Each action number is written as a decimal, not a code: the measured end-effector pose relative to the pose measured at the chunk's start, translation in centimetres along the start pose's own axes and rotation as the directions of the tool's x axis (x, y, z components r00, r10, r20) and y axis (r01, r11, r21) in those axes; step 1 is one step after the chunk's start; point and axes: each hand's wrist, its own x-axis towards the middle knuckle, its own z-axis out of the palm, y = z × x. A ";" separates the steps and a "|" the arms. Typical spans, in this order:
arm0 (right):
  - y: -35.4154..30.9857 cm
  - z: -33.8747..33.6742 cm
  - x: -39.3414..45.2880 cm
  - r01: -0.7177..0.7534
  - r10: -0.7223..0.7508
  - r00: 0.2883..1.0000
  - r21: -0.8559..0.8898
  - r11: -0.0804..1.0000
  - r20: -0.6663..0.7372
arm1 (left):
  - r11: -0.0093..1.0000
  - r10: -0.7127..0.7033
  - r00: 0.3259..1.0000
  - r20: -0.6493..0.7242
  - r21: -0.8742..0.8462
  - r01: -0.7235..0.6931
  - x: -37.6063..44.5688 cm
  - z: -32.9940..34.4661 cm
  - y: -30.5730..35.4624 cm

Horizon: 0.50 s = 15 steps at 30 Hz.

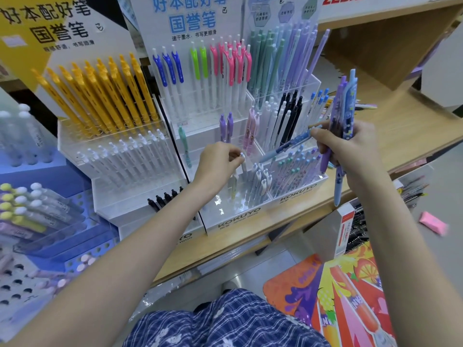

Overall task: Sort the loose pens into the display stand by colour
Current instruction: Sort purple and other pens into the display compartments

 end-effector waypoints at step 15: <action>0.6 0.1 -0.5 -0.026 0.026 1.000 -0.021 0.999 -0.017 | 0.947 0.096 0.992 0.084 0.298 -0.117 -1.0 1.3 -0.7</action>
